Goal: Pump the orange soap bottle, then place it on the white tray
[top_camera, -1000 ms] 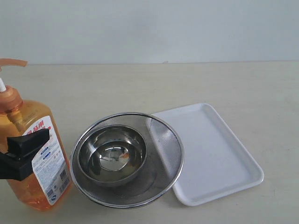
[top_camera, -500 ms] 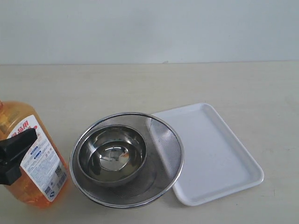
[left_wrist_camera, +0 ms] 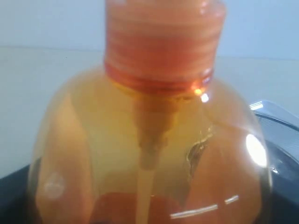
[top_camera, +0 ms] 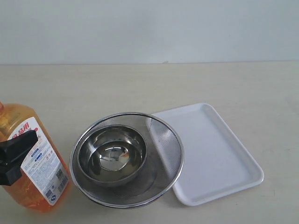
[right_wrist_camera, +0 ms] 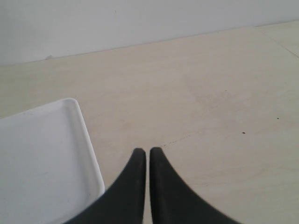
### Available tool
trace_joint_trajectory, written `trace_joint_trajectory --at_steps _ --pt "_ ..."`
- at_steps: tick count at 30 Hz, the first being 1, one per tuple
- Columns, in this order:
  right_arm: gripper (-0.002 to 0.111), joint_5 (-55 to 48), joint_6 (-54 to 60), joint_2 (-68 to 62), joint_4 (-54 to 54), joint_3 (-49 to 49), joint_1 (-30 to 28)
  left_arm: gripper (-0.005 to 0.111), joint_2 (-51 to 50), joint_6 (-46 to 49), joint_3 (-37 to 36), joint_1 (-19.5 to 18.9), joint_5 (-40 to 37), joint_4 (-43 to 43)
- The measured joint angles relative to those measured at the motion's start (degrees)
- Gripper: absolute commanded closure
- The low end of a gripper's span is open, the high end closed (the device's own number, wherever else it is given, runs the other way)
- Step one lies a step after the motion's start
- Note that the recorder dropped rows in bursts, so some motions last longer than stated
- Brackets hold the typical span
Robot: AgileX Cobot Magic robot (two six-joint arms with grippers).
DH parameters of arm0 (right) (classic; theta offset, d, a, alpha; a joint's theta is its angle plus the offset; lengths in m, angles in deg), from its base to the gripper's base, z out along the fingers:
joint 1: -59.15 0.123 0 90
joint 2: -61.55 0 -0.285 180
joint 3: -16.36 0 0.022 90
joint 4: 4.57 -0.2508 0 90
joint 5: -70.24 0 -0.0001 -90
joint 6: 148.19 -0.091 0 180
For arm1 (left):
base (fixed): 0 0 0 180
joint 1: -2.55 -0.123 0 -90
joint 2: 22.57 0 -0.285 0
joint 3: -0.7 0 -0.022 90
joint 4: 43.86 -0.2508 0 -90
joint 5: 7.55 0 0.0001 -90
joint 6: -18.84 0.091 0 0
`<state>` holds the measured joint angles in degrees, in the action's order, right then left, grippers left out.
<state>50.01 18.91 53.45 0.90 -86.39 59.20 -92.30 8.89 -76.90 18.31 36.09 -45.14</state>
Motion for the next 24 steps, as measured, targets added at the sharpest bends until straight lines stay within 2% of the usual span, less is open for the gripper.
trace_joint_trajectory --at_steps 3,7,10,17,24 --pt "0.108 0.0 0.0 0.0 0.0 0.0 0.0 0.024 0.0 0.1 0.0 0.0 0.2 -0.2" --pt "0.108 0.0 0.0 0.0 0.0 0.0 0.0 0.019 0.0 0.6 0.3 0.0 2.8 -2.8" --pt "0.108 0.0 0.0 0.0 0.0 0.0 0.0 0.015 0.0 0.4 0.3 0.0 0.4 -3.3" --pt "0.108 0.0 0.0 0.0 0.0 0.0 0.0 0.014 0.0 -4.8 0.3 0.0 -4.9 -3.7" --pt "0.108 0.0 0.0 0.0 0.0 0.0 0.0 0.014 0.0 -5.4 0.3 0.0 -8.3 -4.2"
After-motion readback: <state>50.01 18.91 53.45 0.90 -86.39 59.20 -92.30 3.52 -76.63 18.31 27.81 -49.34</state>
